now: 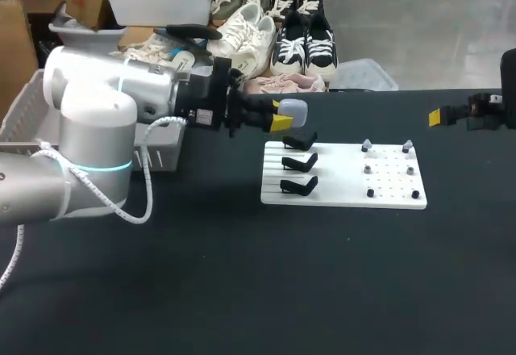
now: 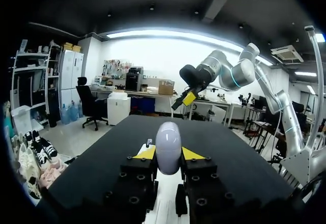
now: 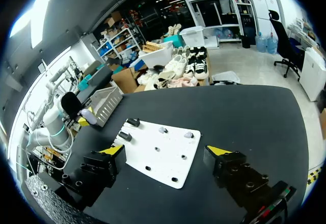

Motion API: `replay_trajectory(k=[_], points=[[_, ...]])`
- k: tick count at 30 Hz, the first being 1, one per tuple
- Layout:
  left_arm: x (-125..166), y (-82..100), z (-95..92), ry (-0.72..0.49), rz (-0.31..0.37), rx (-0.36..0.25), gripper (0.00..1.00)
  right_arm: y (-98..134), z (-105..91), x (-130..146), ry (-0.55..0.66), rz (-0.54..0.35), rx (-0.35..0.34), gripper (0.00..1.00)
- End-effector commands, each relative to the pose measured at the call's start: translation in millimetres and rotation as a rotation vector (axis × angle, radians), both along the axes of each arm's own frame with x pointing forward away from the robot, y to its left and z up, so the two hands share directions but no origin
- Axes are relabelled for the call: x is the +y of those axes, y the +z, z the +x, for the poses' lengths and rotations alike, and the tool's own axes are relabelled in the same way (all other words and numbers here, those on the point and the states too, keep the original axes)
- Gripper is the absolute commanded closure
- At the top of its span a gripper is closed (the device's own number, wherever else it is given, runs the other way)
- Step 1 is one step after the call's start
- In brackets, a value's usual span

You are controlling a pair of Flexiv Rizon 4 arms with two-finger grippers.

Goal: Pick up each earbud case from the left stands, insert the matching earbuds, close the lid, and place the case in the box.

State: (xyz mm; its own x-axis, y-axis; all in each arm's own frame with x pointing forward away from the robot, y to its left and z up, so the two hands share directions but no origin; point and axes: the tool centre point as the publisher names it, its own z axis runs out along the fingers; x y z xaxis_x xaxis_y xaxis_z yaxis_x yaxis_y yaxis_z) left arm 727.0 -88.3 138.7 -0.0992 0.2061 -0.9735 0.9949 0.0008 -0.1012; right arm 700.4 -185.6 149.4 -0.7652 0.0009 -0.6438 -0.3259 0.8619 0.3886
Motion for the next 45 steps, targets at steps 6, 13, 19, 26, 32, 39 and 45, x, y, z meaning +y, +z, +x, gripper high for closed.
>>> replay_trajectory(k=[6,13,19,26,32,39,45], points=[[7.7,23.1,-54.5,0.114,-0.114,-0.069,1.0,-0.3,0.6,-0.7,0.002,0.001,0.001,0.0],[9.3,29.5,-71.2,0.107,-0.132,-0.097,1.0,-0.3,0.6,-0.7,0.002,0.001,0.001,0.0],[9.3,29.5,-71.2,0.107,-0.132,-0.097,1.0,-0.3,0.6,-0.7,0.002,0.001,0.001,0.0],[9.3,29.5,-71.2,0.107,-0.132,-0.097,1.0,-0.3,0.6,-0.7,0.002,0.001,0.001,0.0],[9.3,29.5,-71.2,0.107,-0.132,-0.097,1.0,-0.3,0.6,-0.7,0.002,0.001,0.001,0.0],[9.3,29.5,-71.2,0.107,-0.132,-0.097,1.0,-0.3,0.6,-0.7,0.002,0.001,0.001,0.0],[9.3,29.5,-71.2,0.107,-0.132,-0.097,1.0,-0.3,0.6,-0.7,0.002,0.001,0.001,0.0]])
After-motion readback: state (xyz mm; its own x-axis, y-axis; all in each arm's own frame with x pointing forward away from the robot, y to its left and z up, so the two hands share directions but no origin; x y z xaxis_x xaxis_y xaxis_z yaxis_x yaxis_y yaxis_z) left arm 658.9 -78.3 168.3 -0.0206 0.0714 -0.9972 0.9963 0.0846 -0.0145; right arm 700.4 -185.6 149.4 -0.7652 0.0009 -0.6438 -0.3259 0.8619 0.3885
